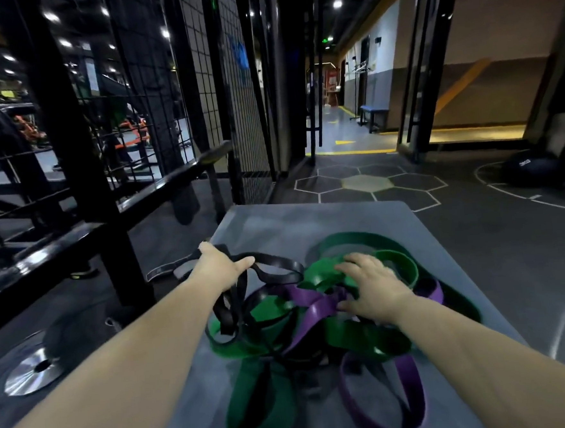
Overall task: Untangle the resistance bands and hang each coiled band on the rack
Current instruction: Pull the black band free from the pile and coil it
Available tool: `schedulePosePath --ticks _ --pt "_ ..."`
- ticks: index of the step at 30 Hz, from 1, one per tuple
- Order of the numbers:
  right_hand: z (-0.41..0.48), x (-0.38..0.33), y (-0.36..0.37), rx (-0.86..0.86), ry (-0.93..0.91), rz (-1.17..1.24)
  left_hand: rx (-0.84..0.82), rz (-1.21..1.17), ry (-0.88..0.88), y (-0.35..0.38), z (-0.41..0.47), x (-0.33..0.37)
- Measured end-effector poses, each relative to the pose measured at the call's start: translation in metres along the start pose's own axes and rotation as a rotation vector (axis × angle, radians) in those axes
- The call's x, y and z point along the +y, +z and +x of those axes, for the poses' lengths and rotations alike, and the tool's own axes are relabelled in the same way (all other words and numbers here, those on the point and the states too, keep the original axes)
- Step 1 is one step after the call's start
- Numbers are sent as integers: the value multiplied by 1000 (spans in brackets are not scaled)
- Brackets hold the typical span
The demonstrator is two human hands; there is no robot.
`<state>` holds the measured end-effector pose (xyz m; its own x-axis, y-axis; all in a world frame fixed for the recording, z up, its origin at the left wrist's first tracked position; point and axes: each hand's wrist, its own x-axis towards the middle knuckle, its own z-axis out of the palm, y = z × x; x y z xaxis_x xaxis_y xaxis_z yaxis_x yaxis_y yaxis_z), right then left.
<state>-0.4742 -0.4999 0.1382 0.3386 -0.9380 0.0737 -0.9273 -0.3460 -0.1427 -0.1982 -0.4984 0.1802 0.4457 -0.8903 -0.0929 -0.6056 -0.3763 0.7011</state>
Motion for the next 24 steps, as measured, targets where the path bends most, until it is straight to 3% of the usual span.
schedulePosePath --ticks 5,9,14,18,22,24 --pt "17 -27 17 -160 -133 20 45 106 60 11 4 -23" --pt "32 -38 21 -216 -126 -77 -34 288 42 27 7 -41" --pt "51 -43 25 -261 -139 -208 -79 332 66 43 7 -59" --pt "63 -51 26 -328 -136 -313 -216 317 74 47 12 -63" --pt "70 -58 35 -277 -217 -405 -266 352 58 47 13 -60" --pt "69 -57 43 -181 -288 -318 -215 354 54 46 13 -62"
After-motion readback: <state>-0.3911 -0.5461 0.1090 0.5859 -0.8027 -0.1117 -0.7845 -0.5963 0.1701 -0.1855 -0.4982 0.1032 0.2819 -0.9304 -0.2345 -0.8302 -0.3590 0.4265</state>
